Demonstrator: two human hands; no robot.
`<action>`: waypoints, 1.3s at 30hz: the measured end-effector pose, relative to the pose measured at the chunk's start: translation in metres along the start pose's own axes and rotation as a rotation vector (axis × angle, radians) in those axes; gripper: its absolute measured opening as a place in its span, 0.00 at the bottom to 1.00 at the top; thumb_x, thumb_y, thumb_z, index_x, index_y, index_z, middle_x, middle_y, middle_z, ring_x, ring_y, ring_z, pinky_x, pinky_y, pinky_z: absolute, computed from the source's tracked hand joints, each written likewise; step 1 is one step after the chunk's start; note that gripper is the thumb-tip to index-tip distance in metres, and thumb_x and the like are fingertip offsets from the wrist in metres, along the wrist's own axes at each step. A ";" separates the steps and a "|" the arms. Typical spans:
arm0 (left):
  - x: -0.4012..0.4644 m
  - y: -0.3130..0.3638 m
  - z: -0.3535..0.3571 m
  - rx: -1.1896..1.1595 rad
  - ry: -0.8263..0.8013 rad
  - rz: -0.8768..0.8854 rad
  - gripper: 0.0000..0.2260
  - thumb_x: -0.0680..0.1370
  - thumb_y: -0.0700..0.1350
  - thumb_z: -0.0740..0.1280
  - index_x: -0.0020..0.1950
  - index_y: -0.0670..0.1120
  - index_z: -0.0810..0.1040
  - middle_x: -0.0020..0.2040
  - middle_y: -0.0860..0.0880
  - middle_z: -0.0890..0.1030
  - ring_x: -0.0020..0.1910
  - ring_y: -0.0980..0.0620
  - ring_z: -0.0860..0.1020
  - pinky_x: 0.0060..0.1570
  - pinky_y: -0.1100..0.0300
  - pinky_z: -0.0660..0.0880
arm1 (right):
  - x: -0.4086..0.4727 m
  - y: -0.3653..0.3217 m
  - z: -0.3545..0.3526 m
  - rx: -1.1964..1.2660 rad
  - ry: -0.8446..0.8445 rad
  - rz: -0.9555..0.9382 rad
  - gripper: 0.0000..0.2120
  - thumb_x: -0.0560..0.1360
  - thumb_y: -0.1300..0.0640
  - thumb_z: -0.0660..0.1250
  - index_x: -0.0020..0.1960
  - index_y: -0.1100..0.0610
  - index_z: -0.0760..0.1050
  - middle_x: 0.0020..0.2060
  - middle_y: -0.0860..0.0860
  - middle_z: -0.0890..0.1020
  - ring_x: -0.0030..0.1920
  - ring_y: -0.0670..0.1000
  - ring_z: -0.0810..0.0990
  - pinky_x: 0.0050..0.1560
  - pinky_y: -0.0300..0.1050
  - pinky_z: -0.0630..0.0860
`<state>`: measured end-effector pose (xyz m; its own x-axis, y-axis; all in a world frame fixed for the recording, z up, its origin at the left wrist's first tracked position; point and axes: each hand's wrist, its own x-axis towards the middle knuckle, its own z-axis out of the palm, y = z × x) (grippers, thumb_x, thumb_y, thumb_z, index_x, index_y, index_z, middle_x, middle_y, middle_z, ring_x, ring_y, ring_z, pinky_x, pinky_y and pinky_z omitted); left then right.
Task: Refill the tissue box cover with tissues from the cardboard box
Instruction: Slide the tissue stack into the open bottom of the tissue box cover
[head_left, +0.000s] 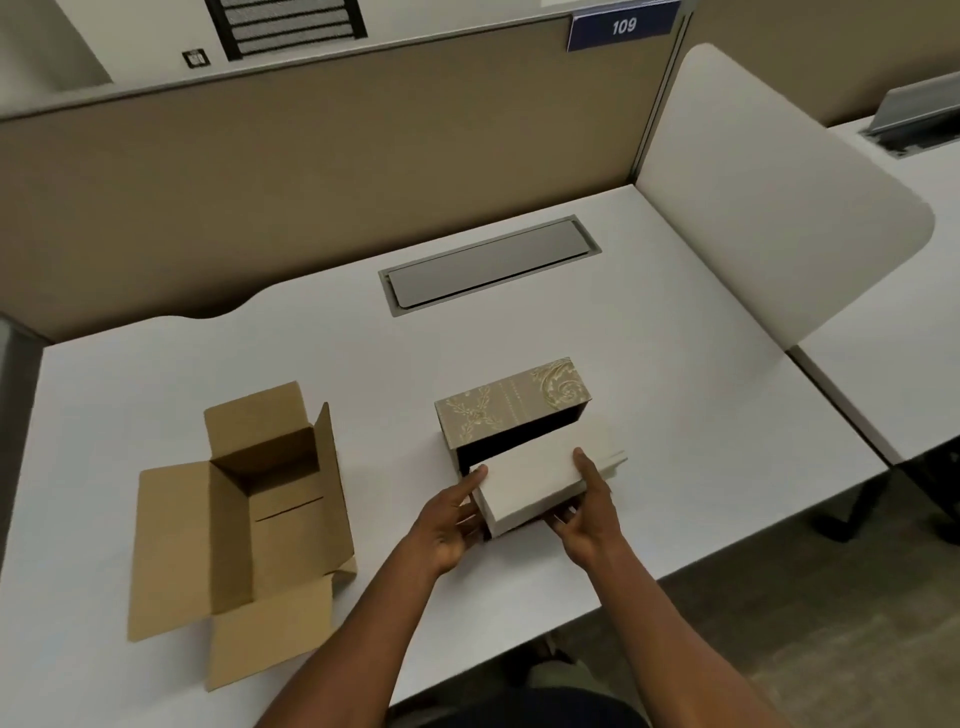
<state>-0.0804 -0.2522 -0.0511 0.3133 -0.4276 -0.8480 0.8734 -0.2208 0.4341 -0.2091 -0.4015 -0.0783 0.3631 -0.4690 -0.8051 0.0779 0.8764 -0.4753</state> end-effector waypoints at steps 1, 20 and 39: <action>0.003 -0.002 0.000 -0.004 0.001 -0.007 0.21 0.72 0.53 0.78 0.61 0.44 0.81 0.58 0.38 0.84 0.56 0.40 0.82 0.55 0.49 0.80 | 0.004 -0.001 0.000 -0.001 -0.010 0.007 0.36 0.71 0.46 0.79 0.74 0.49 0.68 0.65 0.60 0.79 0.63 0.62 0.79 0.61 0.66 0.80; 0.033 -0.004 -0.016 -0.055 0.117 0.192 0.41 0.75 0.45 0.77 0.82 0.47 0.58 0.75 0.41 0.73 0.63 0.41 0.80 0.60 0.48 0.79 | 0.043 -0.042 -0.014 -0.118 0.008 0.034 0.31 0.72 0.46 0.78 0.69 0.58 0.73 0.62 0.60 0.80 0.62 0.62 0.80 0.59 0.55 0.79; 0.043 -0.008 -0.011 0.025 0.194 0.224 0.30 0.74 0.49 0.78 0.72 0.45 0.71 0.63 0.43 0.82 0.62 0.45 0.81 0.67 0.50 0.76 | 0.070 -0.077 -0.020 -0.536 0.021 0.041 0.15 0.74 0.52 0.74 0.55 0.59 0.75 0.47 0.57 0.75 0.48 0.58 0.79 0.50 0.52 0.80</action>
<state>-0.0702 -0.2597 -0.0944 0.5650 -0.2929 -0.7714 0.7658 -0.1619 0.6224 -0.2081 -0.5038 -0.1055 0.3372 -0.4427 -0.8309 -0.4223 0.7177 -0.5537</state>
